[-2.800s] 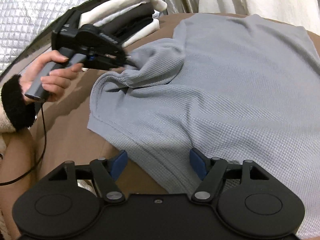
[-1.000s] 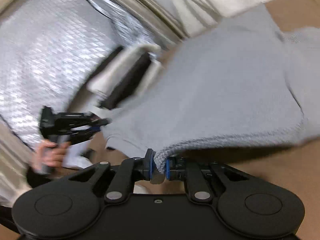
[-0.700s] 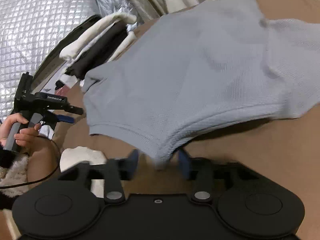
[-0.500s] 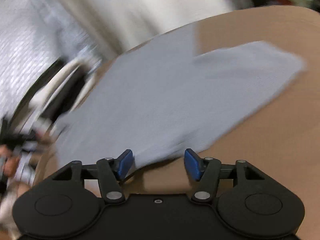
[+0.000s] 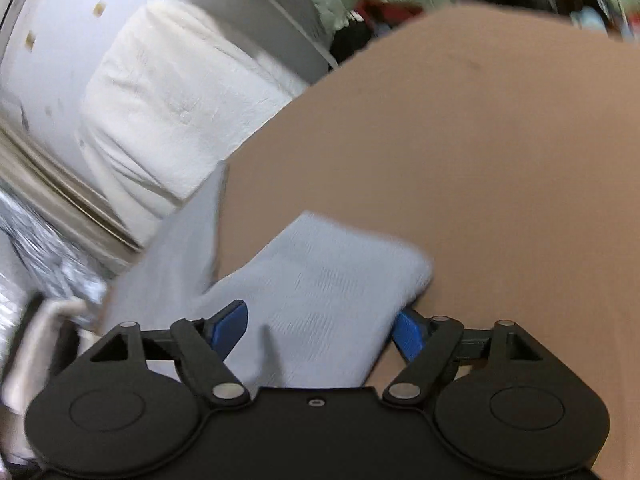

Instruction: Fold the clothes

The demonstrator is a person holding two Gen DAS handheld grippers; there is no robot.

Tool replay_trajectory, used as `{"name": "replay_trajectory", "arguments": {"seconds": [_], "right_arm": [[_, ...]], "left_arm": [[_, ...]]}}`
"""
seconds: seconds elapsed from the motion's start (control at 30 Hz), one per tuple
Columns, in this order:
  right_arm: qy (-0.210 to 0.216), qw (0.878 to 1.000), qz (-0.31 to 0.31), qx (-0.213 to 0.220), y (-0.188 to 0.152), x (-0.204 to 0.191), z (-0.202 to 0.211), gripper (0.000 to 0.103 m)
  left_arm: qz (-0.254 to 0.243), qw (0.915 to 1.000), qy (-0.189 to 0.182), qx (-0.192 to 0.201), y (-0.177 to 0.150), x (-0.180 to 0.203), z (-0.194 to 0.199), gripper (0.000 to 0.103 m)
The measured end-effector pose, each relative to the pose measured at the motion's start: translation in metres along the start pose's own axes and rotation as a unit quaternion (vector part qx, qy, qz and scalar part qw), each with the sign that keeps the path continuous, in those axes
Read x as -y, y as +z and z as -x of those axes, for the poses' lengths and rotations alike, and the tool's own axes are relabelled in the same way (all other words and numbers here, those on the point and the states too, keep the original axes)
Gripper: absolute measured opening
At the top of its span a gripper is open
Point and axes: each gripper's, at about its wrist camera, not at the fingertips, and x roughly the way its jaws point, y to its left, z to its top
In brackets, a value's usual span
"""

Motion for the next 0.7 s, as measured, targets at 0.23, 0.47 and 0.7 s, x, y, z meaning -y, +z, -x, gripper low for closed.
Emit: {"name": "replay_trajectory", "arguments": {"seconds": [0.23, 0.47, 0.7], "right_arm": [[-0.022, 0.980, 0.191, 0.044, 0.032, -0.065, 0.004, 0.007], [-0.143, 0.947, 0.267, 0.108, 0.015, -0.050, 0.019, 0.007], [-0.219, 0.934, 0.268, 0.082, 0.004, -0.028, 0.000, 0.049]], "left_arm": [[-0.057, 0.9975, 0.041, -0.007, -0.005, 0.017, -0.009, 0.075], [-0.068, 0.9959, 0.059, -0.005, -0.009, 0.019, -0.015, 0.082], [-0.018, 0.9985, 0.052, -0.002, 0.006, -0.011, -0.003, 0.087]]}}
